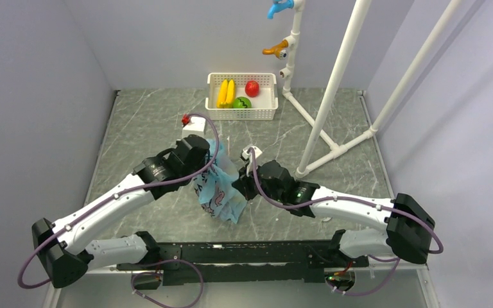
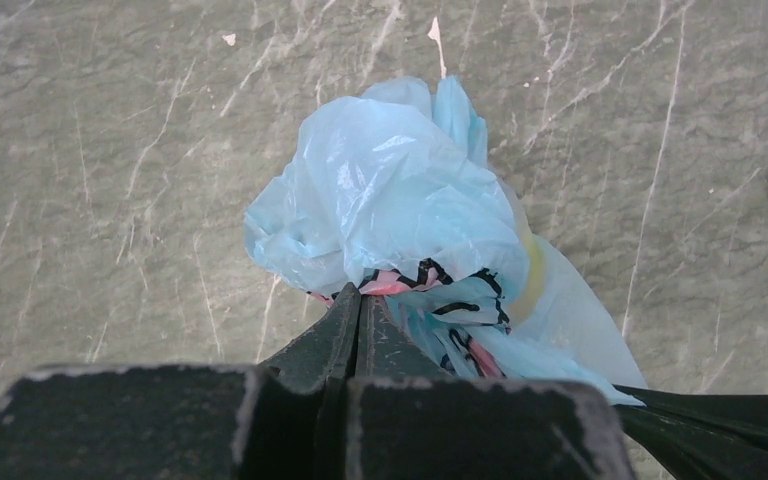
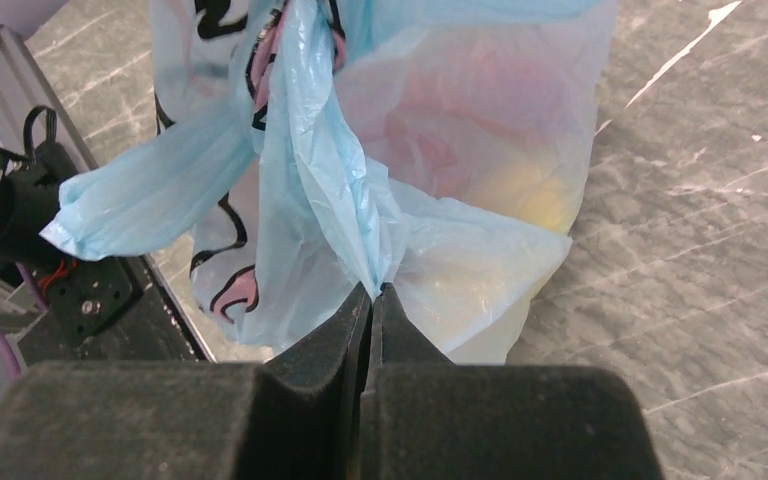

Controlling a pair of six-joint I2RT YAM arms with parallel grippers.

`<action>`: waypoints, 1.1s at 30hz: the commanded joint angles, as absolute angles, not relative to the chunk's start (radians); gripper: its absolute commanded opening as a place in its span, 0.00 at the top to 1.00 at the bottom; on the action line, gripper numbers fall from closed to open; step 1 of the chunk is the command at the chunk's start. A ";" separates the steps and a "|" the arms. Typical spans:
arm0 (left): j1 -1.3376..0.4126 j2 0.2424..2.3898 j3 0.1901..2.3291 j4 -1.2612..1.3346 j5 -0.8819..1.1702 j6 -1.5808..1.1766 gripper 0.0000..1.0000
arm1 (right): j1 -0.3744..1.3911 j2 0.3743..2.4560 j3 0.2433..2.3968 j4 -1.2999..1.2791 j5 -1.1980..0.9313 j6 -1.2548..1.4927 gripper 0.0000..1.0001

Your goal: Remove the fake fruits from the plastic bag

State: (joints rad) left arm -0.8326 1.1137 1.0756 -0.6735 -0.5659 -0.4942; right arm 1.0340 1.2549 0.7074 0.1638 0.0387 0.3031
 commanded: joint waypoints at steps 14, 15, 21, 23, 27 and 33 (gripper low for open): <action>-0.727 0.983 1.030 -0.573 -0.313 -0.454 1.00 | 1.036 1.214 0.844 0.039 -0.018 0.195 0.55; -0.726 0.986 1.035 -0.577 -0.303 -0.457 1.00 | 1.037 1.233 0.890 0.016 -0.018 0.191 0.53; -0.725 0.993 1.032 -0.582 -0.270 -0.477 1.00 | 1.091 1.310 1.052 -0.036 -0.005 0.122 0.35; -0.726 0.996 1.034 -0.585 -0.266 -0.478 1.00 | 1.125 1.329 1.080 -0.058 0.050 0.094 0.31; -0.726 0.993 1.035 -0.591 -0.269 -0.479 1.00 | 1.135 1.342 1.109 -0.073 0.092 0.112 0.21; -0.724 0.974 1.036 -0.589 -0.263 -0.486 1.00 | 1.134 1.349 1.101 -0.045 0.126 0.157 0.12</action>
State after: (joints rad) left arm -0.7273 0.9985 1.0195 -0.6250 -0.2821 -0.4686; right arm 1.1374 1.3411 1.0691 -0.0669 0.0727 0.1333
